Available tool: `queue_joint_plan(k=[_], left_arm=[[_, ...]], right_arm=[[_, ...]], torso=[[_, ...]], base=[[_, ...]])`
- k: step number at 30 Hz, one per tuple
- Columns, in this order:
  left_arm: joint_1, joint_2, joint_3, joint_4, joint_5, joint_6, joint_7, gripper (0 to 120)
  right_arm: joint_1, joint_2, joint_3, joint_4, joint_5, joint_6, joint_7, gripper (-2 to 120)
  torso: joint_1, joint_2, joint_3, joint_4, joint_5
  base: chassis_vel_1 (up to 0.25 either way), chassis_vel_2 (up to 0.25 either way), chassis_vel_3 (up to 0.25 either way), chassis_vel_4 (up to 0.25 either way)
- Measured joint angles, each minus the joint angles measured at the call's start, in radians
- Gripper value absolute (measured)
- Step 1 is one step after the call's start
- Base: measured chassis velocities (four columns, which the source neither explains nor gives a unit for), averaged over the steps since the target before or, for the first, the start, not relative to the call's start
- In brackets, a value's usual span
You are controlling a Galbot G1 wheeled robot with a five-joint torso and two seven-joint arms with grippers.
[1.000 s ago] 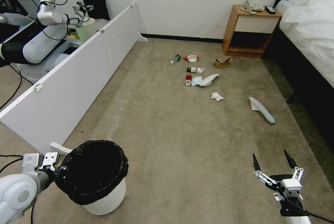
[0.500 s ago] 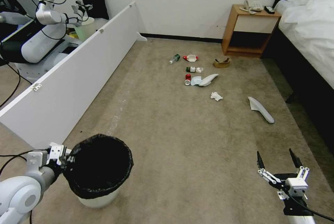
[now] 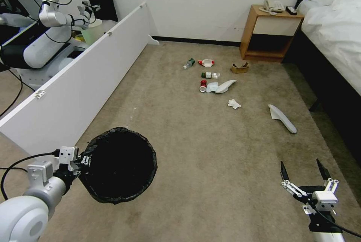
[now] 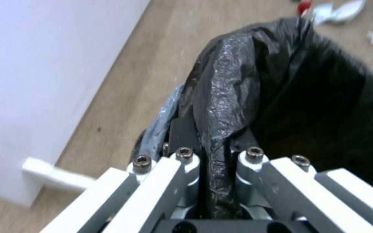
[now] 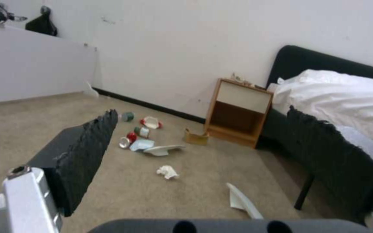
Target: Pick up the trash bin and place the garbage on the floor into it.
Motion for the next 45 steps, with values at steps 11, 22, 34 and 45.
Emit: queue_joint_plan(k=[11,22,34,45], left_arm=[[-0.037,-0.088,0.013,-0.020,-0.083,-0.069,0.046,5],[-0.065,-0.126,0.046,-0.044,-0.059,-0.029,-0.013,5],[-0.064,-0.148,0.048,-0.039,0.025,-0.036,0.003,5],[-0.071,-0.166,0.059,-0.029,0.066,-0.060,0.023,5]], right_arm=[[0.030,0.000,-0.022,-0.018,-0.005,-0.009,0.003,100],[0.035,-0.001,-0.011,0.017,-0.001,-0.037,0.042,100],[0.036,0.000,0.000,0.025,-0.036,-0.037,0.083,100],[0.028,0.000,0.004,0.034,-0.036,-0.036,0.088,100]], torso=[[0.000,0.000,0.000,-0.0001,0.0000],[0.000,0.000,0.000,-0.0001,0.0000],[0.000,0.000,0.000,0.0000,-0.0001],[0.000,0.000,0.000,-0.0002,0.0000]], base=[[0.000,0.000,0.000,0.000],[0.000,0.000,0.000,0.000],[0.000,0.000,0.000,0.000],[0.000,0.000,0.000,0.000]])
